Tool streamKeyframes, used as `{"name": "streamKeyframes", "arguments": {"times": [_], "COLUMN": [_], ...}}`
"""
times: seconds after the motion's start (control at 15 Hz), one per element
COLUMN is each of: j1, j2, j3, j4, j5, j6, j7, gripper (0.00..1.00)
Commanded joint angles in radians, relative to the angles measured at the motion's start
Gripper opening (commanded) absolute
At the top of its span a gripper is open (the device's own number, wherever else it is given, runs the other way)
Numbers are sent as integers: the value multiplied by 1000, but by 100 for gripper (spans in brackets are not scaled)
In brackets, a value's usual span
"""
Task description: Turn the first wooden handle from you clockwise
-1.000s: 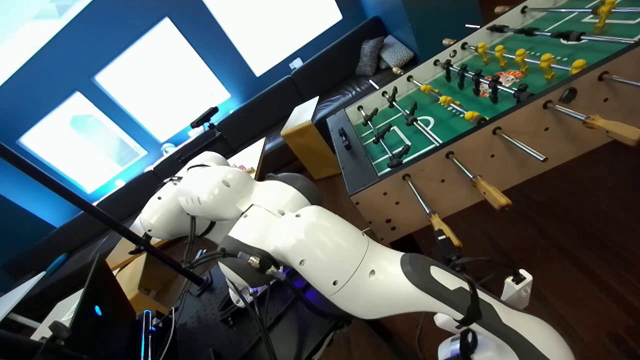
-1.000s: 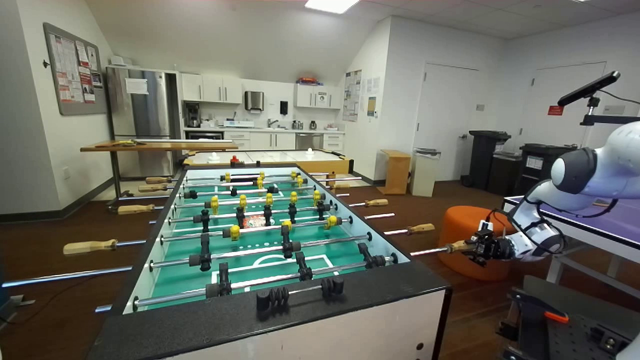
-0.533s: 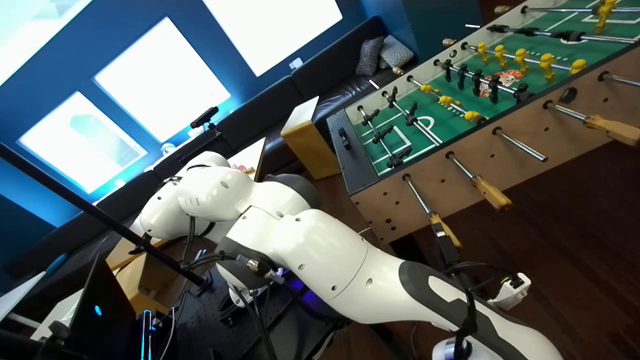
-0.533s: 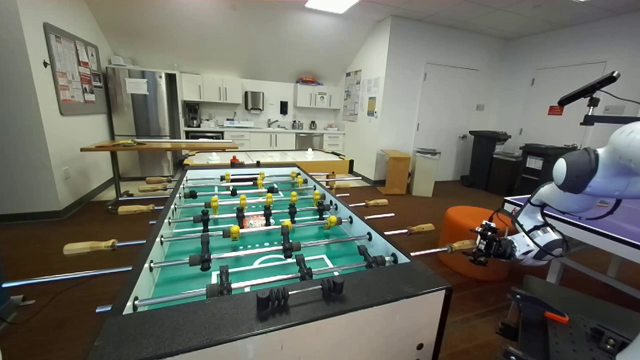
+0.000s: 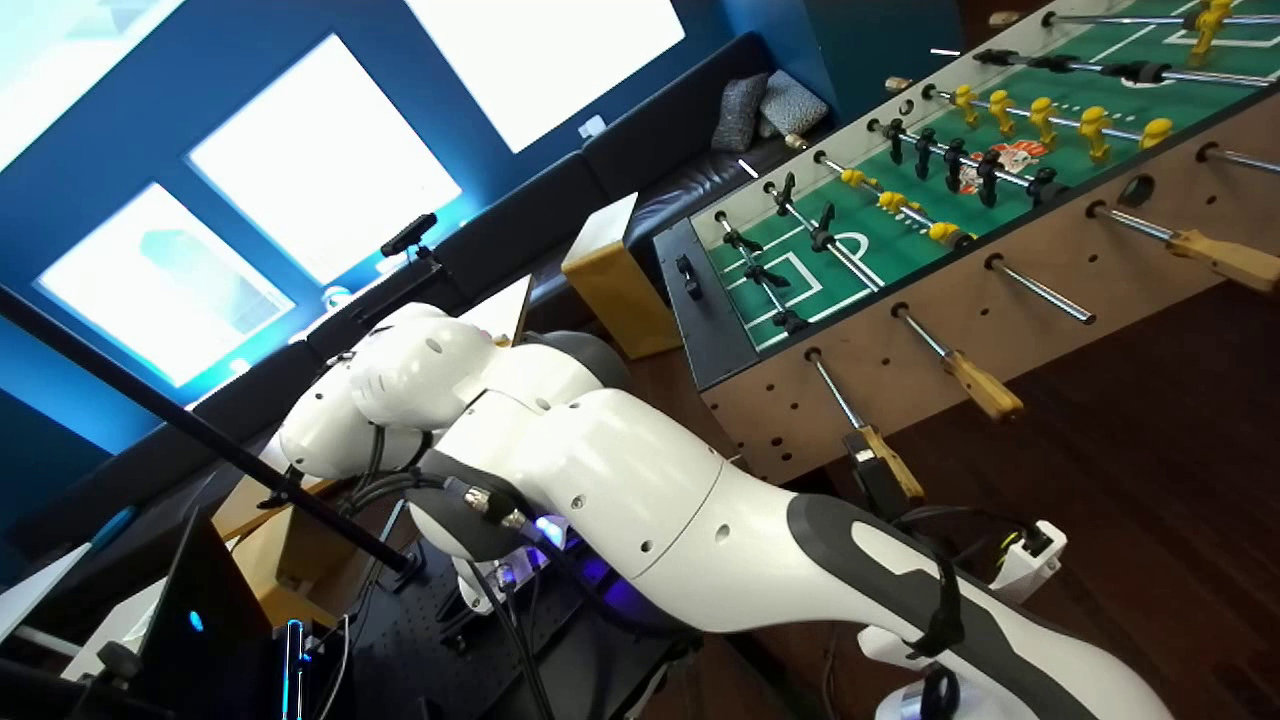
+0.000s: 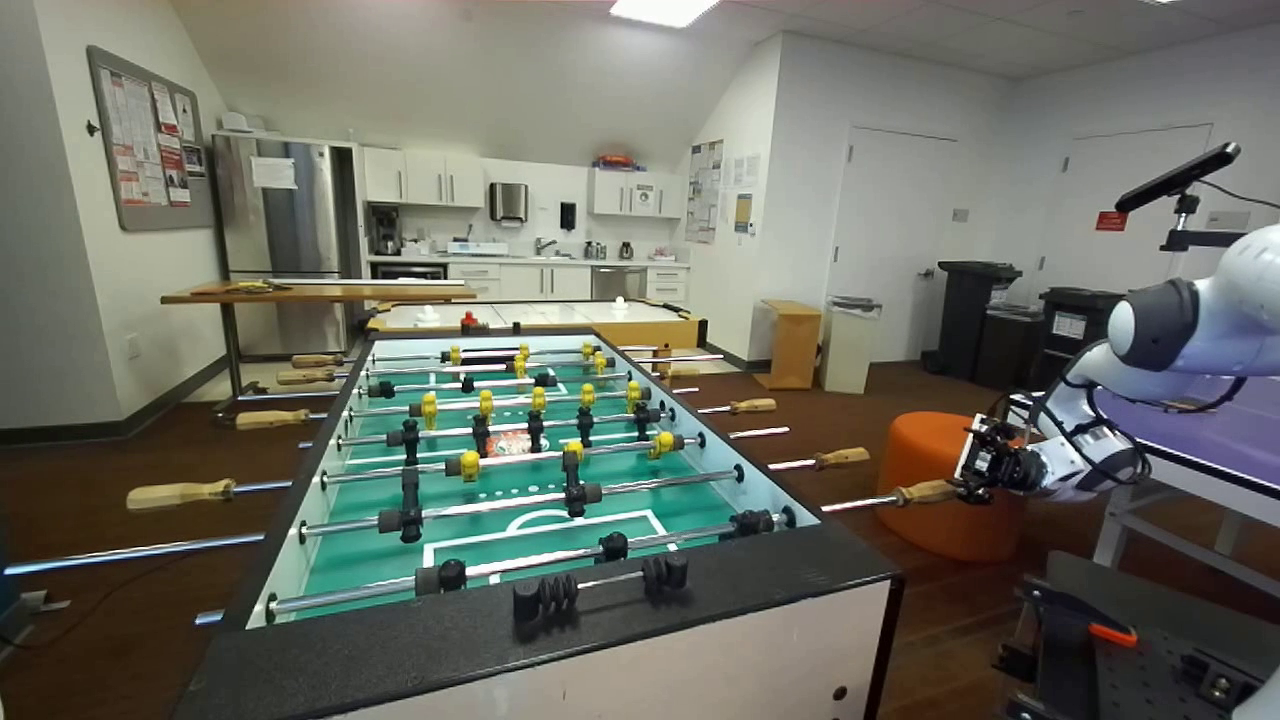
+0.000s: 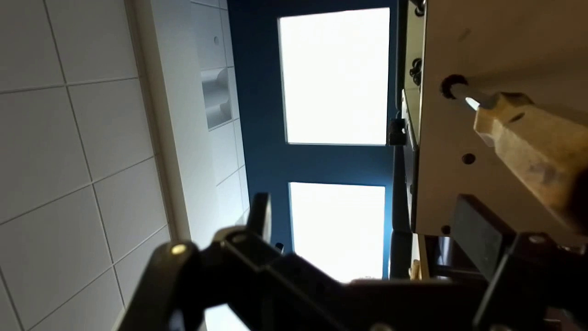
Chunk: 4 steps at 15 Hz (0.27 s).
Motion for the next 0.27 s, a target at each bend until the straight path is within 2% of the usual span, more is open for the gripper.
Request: {"name": "streamKeyframes", "arguments": {"times": [0.0,0.2], "j1": [37,55], "j2": [-59,-76], "j3": [-40,-55], "j4": [-27,-33], "j5": [-32,-47], "j6": [-27,-21], "j7": [-43,-56], "gripper": [100,100]}}
